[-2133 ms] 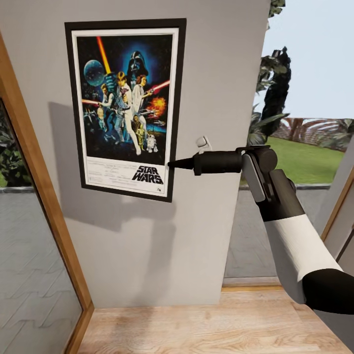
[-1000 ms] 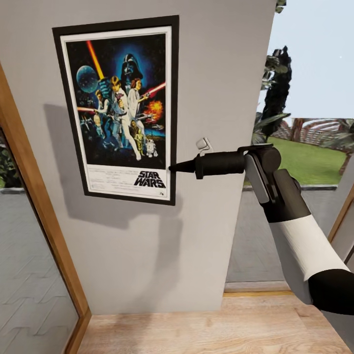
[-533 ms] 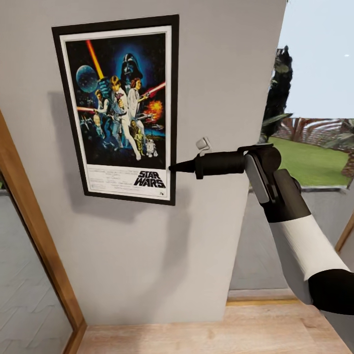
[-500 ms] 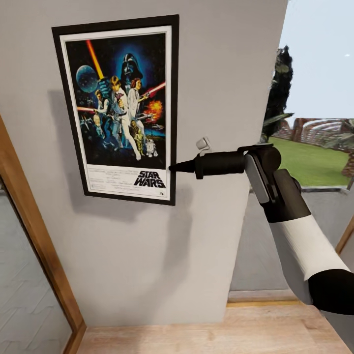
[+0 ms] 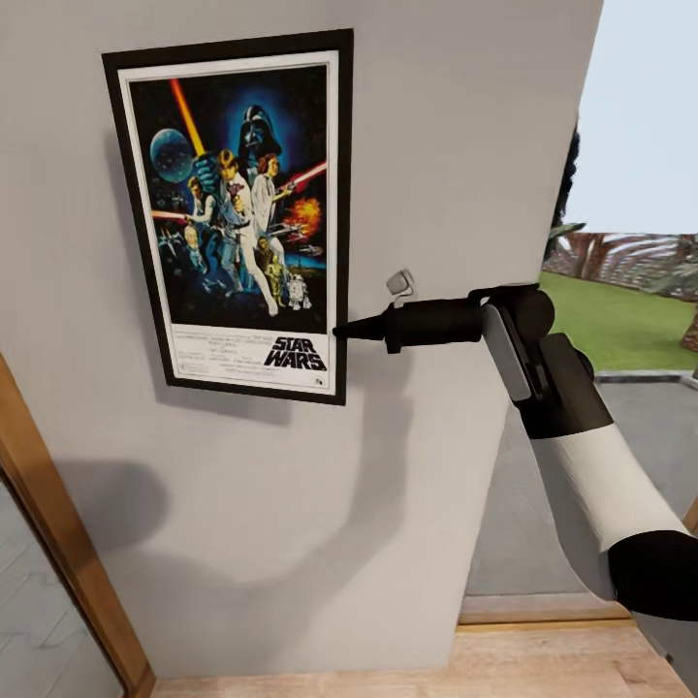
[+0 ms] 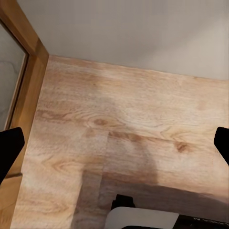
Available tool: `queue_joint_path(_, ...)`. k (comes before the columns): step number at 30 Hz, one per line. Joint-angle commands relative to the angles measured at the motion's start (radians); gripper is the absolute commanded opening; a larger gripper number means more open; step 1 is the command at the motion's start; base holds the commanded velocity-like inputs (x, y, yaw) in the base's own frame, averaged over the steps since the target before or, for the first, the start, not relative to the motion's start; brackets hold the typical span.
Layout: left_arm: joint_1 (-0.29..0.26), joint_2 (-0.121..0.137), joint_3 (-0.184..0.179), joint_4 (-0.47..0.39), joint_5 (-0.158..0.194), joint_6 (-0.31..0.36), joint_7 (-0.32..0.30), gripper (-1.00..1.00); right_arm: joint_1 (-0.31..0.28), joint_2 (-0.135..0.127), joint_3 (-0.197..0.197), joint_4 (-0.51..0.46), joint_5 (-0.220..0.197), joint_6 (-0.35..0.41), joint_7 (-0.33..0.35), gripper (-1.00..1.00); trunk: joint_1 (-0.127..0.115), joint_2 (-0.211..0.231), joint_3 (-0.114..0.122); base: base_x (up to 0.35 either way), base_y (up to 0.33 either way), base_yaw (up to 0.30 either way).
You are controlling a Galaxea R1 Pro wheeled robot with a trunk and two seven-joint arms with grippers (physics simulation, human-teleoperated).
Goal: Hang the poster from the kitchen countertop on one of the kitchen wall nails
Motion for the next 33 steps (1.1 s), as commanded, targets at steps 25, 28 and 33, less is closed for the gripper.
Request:
queue_joint_path(25,0.0,0.0,0.003,-0.001,0.0,0.0,-0.007,1.0,0.0,-0.001,0.001,0.0,-0.004,0.005,0.004,-1.0,0.0,0.0,0.0,0.087,0.0,0.0)
queue_joint_path(28,0.0,0.0,0.003,-0.001,0.0,0.0,-0.007,1.0,0.0,-0.001,0.0,0.0,-0.004,0.005,0.004,-1.0,0.0,0.0,0.0,0.022,0.0,0.0)
queue_joint_path(33,0.0,0.0,0.003,-0.001,0.0,-0.001,-0.007,1.0,0.0,-0.001,0.0,0.0,-0.004,0.005,0.004,-1.0,0.0,0.0,0.0,0.008,0.0,0.0)
